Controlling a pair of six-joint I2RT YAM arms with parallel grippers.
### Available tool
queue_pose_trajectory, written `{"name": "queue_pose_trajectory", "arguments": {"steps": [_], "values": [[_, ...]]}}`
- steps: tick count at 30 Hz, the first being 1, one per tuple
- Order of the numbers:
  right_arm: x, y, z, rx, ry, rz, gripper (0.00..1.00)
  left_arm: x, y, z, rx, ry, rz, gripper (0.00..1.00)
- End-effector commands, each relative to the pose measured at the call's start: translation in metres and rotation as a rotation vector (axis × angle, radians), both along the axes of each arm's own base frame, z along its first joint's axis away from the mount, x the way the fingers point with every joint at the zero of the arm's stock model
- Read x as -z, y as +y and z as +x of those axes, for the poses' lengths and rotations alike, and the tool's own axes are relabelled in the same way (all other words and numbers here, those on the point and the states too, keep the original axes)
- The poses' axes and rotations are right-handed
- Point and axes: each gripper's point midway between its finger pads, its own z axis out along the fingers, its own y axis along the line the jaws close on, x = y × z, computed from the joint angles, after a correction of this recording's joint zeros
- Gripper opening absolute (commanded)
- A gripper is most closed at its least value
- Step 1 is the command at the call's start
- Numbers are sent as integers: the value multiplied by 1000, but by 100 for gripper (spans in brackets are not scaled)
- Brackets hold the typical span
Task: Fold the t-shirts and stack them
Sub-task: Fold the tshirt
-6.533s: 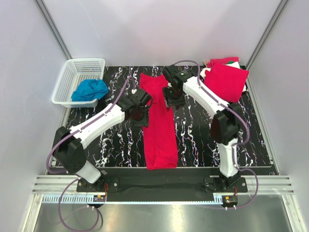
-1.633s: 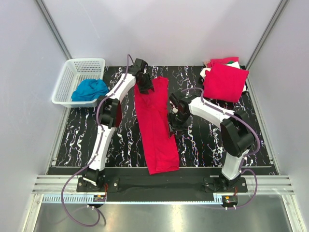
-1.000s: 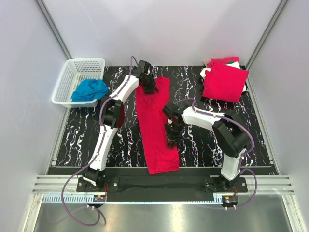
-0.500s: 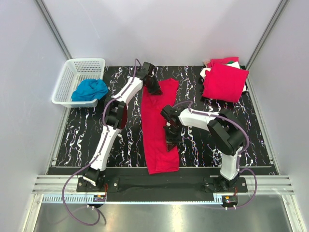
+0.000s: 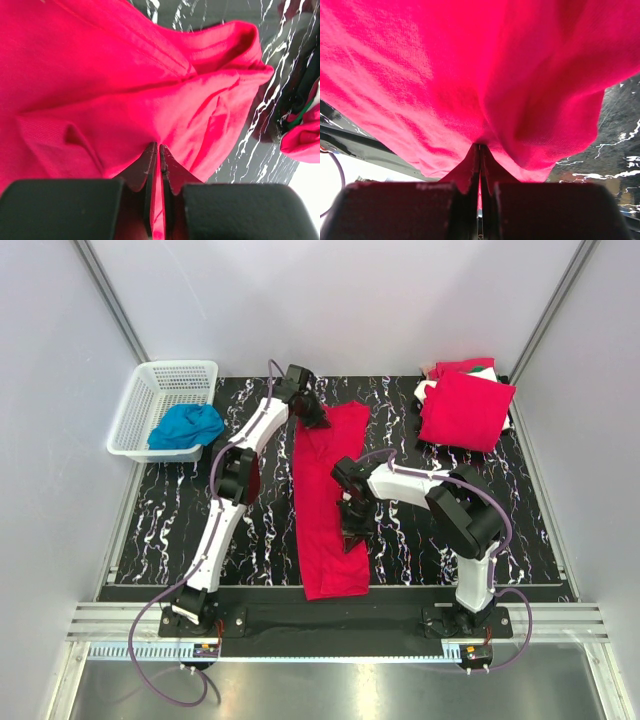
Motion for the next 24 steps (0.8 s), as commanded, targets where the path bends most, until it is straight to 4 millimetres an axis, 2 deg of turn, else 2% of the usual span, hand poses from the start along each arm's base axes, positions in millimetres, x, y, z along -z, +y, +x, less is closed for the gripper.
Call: {"name": "queue_pose_trajectory", "arguments": {"steps": [1, 4, 5, 7, 8, 10, 11, 12, 13, 14, 15, 16, 17, 18, 19, 20, 21, 22, 23, 24], "values": [[-11, 10, 10, -12, -51, 23, 0, -20, -8, 13, 10, -64, -60, 8], [-16, 9, 19, -19, -97, 12, 11, -17, -8, 11, 31, -65, -56, 8], [-20, 8, 22, -18, -122, 6, 14, -25, -8, 11, 41, -80, -57, 11], [-38, 6, 38, -13, -223, 5, 16, -35, -7, 10, 64, -110, -46, 15], [-46, 5, 43, -21, -263, 6, 18, -49, -6, 7, 74, -128, -45, 19], [-71, 3, 63, -12, -370, 9, 24, -63, -4, 4, 104, -160, -41, 26], [-80, 1, 71, -9, -401, 15, 26, -77, -3, -2, 117, -174, -45, 27], [-98, 2, 83, 6, -449, 40, 26, -84, -3, -6, 130, -177, -52, 27], [-105, -5, 96, 40, -464, 50, 26, -91, -3, -12, 154, -176, -69, 27], [-119, -5, 110, 49, -502, 78, 29, -105, -1, -24, 171, -176, -77, 28], [-122, -8, 120, 60, -508, 83, 29, -111, -1, -34, 199, -176, -79, 28], [-125, -19, 137, 69, -526, 79, 29, -123, 4, -53, 214, -168, -70, 28], [-136, -18, 152, 71, -561, 93, 30, -127, 6, -64, 225, -169, -57, 29], [-127, -19, 164, 67, -557, 77, 30, -130, 10, -75, 241, -176, -32, 30], [-125, -26, 178, 60, -570, 66, 30, -139, 13, -97, 260, -171, -23, 33], [-136, -22, 195, 56, -609, 82, 30, -140, 15, -109, 278, -165, -11, 34], [-117, -20, 205, 41, -581, 61, 31, -141, 20, -120, 295, -166, 18, 34], [-112, -20, 215, 22, -586, 47, 31, -146, 23, -139, 315, -161, 37, 34], [-123, -18, 234, 29, -617, 60, 31, -141, 27, -155, 333, -128, 62, 35], [-99, -12, 241, 11, -567, 55, 31, -138, 27, -168, 362, -124, 90, 35]]}}
